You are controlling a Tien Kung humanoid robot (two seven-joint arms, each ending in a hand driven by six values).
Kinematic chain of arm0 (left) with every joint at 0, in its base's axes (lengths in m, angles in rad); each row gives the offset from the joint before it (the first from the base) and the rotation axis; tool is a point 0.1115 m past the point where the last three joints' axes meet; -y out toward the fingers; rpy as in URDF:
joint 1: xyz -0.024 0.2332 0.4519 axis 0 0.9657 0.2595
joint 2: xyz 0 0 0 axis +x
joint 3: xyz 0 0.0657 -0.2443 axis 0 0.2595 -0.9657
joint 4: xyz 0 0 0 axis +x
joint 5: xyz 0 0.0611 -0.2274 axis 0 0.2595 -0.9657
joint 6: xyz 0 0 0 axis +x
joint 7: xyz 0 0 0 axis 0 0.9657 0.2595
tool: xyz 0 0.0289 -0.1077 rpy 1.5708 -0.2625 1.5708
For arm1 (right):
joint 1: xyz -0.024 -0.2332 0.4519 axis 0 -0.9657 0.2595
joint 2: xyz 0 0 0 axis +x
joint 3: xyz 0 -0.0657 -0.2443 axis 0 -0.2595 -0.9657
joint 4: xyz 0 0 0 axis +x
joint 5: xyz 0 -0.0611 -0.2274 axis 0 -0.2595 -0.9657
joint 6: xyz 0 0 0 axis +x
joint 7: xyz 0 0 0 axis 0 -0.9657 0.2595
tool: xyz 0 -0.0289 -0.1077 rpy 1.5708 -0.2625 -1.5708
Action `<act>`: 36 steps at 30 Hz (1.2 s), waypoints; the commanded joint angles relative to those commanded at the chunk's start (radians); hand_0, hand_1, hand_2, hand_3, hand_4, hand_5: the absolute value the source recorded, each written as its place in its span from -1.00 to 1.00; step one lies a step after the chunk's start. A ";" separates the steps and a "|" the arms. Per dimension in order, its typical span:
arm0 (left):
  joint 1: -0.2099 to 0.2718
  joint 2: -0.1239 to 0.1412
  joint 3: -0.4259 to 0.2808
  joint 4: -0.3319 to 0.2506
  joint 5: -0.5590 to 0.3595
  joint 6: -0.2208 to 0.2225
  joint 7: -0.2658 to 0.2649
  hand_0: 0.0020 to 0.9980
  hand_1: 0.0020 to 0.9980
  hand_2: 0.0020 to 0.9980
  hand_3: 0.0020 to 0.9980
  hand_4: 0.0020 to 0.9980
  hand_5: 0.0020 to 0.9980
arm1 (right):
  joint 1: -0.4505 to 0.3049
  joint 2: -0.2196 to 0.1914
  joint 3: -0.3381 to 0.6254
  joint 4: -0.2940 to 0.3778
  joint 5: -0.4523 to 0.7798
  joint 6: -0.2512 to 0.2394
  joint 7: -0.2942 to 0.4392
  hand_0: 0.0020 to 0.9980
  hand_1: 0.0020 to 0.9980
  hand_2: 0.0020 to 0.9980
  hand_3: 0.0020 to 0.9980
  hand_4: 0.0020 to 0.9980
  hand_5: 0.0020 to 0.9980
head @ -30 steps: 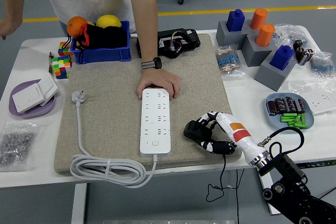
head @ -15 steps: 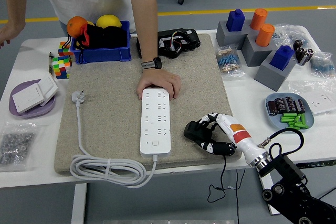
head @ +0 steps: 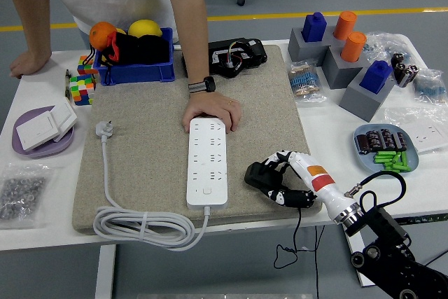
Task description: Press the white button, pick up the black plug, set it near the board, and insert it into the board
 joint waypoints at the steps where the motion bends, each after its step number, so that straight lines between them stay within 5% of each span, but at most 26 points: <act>1: 0.000 0.000 0.000 0.000 0.000 0.000 0.000 0.66 0.60 0.55 0.61 0.20 -0.02 | -0.001 -0.005 0.004 0.018 -0.004 0.002 -0.007 -0.22 -0.09 -0.11 0.03 0.58 -1.00; 7: 0.000 0.000 -0.004 0.000 0.003 0.001 0.002 0.66 0.60 0.55 0.61 0.20 -0.02 | 0.015 -0.038 0.007 0.134 -0.040 0.046 -0.070 -0.23 -0.09 -0.12 0.03 0.57 -1.00; 15: -0.006 0.000 0.006 0.000 -0.009 0.001 0.001 0.66 0.60 0.55 0.61 0.20 -0.02 | 0.144 -0.074 -0.058 0.230 -0.090 0.190 -0.146 -0.22 -0.09 -0.12 0.03 0.58 -1.00; 25: -0.009 0.004 0.002 0.000 -0.005 0.001 0.006 0.66 0.60 0.55 0.61 0.20 -0.02 | 0.345 -0.048 -0.169 0.139 -0.075 0.315 -0.176 -0.21 -0.09 -0.12 0.04 0.55 -1.00; 36: -0.003 0.005 0.002 0.000 -0.004 0.000 0.007 0.66 0.60 0.55 0.61 0.20 -0.02 | 0.399 0.004 -0.200 0.043 -0.084 0.370 -0.204 -0.20 -0.10 -0.11 0.05 0.52 -1.00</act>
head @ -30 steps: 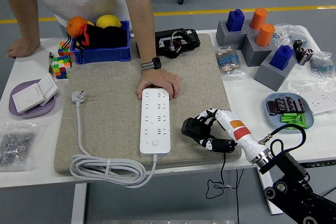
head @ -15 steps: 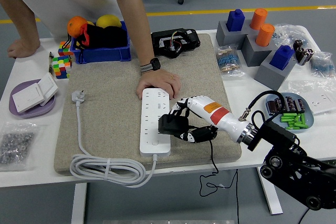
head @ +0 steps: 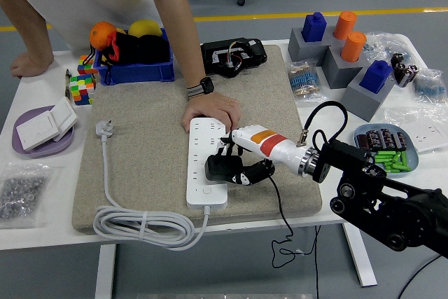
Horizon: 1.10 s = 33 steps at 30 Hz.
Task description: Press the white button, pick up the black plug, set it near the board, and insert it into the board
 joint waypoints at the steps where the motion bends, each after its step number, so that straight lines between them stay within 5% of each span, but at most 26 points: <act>1: 0.000 0.000 -0.001 0.000 0.001 0.000 0.000 0.66 0.60 0.55 0.61 0.20 -0.02 | 0.001 0.001 0.000 -0.001 0.000 0.001 0.000 -0.20 -0.10 -0.11 0.05 0.52 -1.00; 33: 0.004 0.000 -0.014 0.000 0.014 0.000 0.001 0.66 0.60 0.55 0.61 0.20 -0.02 | 0.059 -0.010 -0.049 -0.002 -0.036 -0.007 0.006 -0.19 -0.10 -0.10 0.06 0.54 -1.00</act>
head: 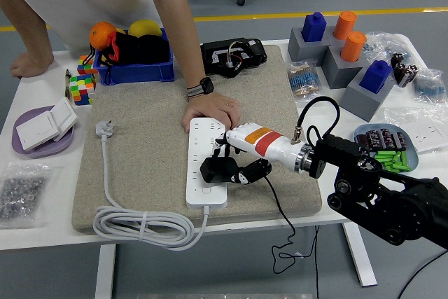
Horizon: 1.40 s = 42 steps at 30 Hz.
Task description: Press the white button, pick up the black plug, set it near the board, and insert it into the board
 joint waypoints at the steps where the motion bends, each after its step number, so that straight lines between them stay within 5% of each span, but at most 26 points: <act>1: 0.000 0.000 0.000 0.000 0.000 0.000 0.000 0.66 0.60 0.55 0.61 0.20 -0.02 | 0.000 -0.002 0.004 0.001 -0.002 0.000 -0.001 -0.19 -0.10 -0.10 0.06 0.54 -1.00; 42: 0.000 -0.002 0.003 0.000 -0.002 0.000 -0.001 0.66 0.60 0.55 0.61 0.20 -0.02 | -0.028 -0.018 0.010 0.052 0.001 -0.007 -0.010 -0.17 -0.10 -0.09 0.08 0.65 -1.00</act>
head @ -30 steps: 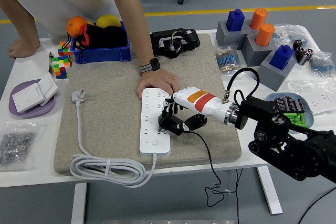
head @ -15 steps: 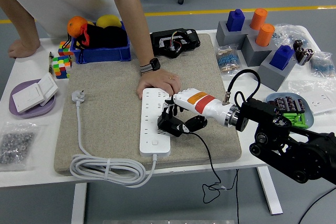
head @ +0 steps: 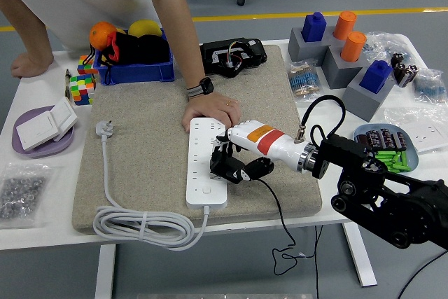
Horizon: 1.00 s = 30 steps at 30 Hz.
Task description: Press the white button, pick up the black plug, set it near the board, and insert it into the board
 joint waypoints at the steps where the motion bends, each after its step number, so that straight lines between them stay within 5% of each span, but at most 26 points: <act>1: 0.000 0.000 0.000 0.000 0.000 0.000 0.000 0.66 0.60 0.55 0.61 0.20 -0.02 | -0.001 0.001 -0.002 0.000 0.001 -0.001 0.001 -0.17 -0.10 -0.09 0.08 0.65 -1.00; 30: 0.001 -0.001 -0.003 0.000 0.001 0.001 0.001 0.66 0.60 0.55 0.60 0.20 -0.02 | 0.034 0.051 -0.052 -0.048 0.031 -0.017 0.029 -0.19 -0.09 -0.08 0.05 0.72 -1.00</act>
